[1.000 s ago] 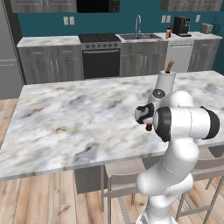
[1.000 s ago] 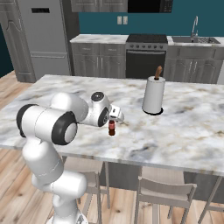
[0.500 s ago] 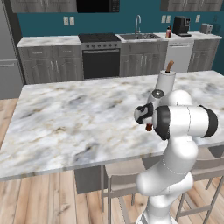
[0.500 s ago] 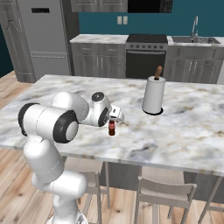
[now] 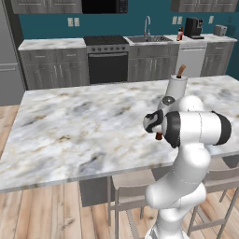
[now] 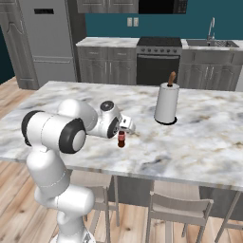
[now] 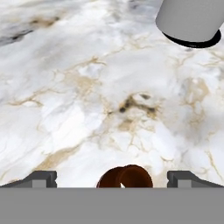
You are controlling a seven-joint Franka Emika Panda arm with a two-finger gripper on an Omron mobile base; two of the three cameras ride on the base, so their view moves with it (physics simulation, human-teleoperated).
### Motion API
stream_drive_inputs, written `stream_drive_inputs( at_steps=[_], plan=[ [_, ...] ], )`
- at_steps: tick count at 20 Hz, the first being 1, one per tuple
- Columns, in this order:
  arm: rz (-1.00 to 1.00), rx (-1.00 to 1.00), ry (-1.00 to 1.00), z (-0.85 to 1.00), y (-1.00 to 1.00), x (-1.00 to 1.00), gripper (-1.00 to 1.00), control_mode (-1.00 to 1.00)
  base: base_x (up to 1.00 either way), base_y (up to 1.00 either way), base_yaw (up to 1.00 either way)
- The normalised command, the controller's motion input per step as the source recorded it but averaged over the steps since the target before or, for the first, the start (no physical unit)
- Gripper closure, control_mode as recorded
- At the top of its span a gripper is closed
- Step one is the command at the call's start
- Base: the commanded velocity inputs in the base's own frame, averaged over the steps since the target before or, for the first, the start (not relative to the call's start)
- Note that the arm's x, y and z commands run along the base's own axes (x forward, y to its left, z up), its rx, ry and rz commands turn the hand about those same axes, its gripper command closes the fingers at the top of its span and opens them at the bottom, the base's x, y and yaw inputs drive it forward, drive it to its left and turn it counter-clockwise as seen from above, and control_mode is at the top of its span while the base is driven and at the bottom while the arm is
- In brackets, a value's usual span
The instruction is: Place the large bottle from the dining counter next to the other large bottle outside the sink, and place the small bottle from the dining counter next to the other small bottle inside the sink.
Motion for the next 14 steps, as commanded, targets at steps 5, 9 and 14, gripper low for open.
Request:
stream_drive_inputs(
  at_steps=[5,9,14],
  plan=[
    [0.0,0.0,0.0,-0.05,-0.1,0.0,-1.0,-1.0,0.0,0.0,0.0],
    [0.0,0.0,0.0,-0.04,-0.08,0.0,-1.0,-1.0,0.0,0.0,0.0],
    [0.0,0.0,0.0,-0.05,-0.02,0.0,-1.0,-1.0,0.0,0.0,0.0]
  ],
)
